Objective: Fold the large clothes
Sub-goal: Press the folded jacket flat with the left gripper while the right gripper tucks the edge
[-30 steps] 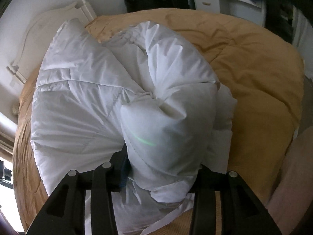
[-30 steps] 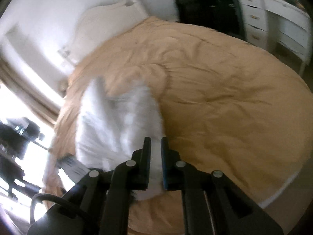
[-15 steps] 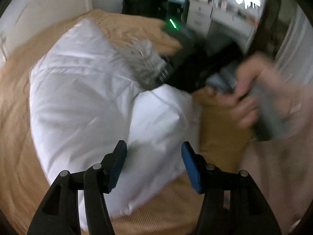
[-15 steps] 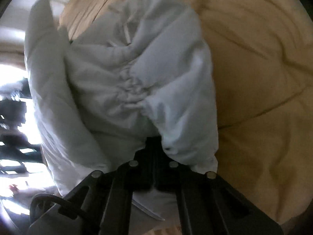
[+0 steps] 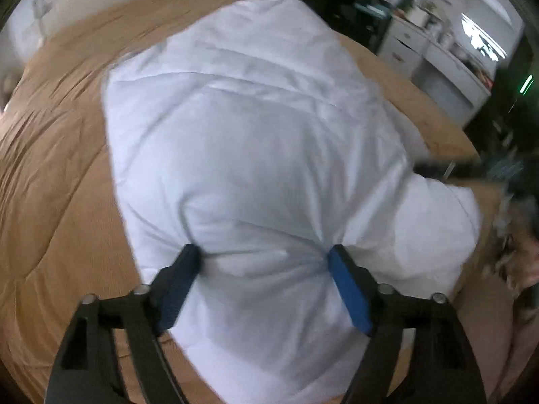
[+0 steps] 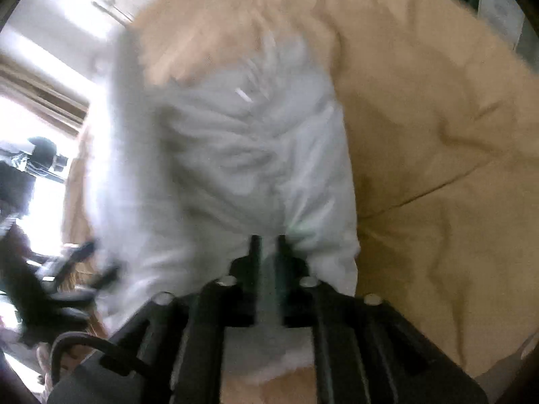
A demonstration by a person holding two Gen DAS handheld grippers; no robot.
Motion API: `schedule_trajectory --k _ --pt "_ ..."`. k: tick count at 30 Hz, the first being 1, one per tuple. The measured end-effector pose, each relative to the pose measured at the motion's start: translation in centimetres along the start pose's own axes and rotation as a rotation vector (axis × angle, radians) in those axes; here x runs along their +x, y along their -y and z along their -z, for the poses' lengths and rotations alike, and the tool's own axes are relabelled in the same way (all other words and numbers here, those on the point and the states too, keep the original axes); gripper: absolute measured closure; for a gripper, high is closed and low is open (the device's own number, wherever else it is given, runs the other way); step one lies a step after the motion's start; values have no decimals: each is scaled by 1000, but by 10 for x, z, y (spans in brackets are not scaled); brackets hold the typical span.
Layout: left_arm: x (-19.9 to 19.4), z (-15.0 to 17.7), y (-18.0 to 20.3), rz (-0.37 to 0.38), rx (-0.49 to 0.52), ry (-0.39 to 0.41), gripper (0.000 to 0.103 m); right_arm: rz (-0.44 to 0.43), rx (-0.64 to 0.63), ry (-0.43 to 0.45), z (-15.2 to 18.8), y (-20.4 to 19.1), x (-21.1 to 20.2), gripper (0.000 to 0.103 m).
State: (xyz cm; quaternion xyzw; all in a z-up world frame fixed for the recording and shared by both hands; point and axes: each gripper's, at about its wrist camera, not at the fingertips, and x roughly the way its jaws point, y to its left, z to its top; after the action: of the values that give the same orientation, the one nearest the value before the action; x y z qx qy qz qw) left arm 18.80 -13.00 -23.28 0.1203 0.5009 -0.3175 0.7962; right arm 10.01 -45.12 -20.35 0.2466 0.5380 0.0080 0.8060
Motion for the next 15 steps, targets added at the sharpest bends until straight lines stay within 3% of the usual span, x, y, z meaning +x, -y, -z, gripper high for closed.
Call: schedule_trajectory --k 1,3,6,8,9,10,11,12,15 --pt "0 1 7 11 12 0 20 -15 -23 56 5 -10 -20 41" --pt "4 0 11 13 30 3 20 -52 -73 133 13 -28 -45 13" --pt "5 0 1 31 21 4 20 -3 -190 119 20 -63 -45 13" --pt "1 3 -5 48 19 2 20 107 -243 91 19 -73 -26 16" --pt "0 3 -7 52 20 2 20 103 -245 64 16 -67 -20 29" --pt "1 5 -9 50 22 2 20 57 -222 11 17 -61 -9 59" --pt "-2 11 -2 50 25 -2 20 -16 -176 -54 18 -53 3 73" --pt "3 9 6 52 30 -2 20 -40 -144 -90 22 -49 11 77" --pt "-3 5 0 85 19 4 19 -51 -134 -55 27 -45 1 87"
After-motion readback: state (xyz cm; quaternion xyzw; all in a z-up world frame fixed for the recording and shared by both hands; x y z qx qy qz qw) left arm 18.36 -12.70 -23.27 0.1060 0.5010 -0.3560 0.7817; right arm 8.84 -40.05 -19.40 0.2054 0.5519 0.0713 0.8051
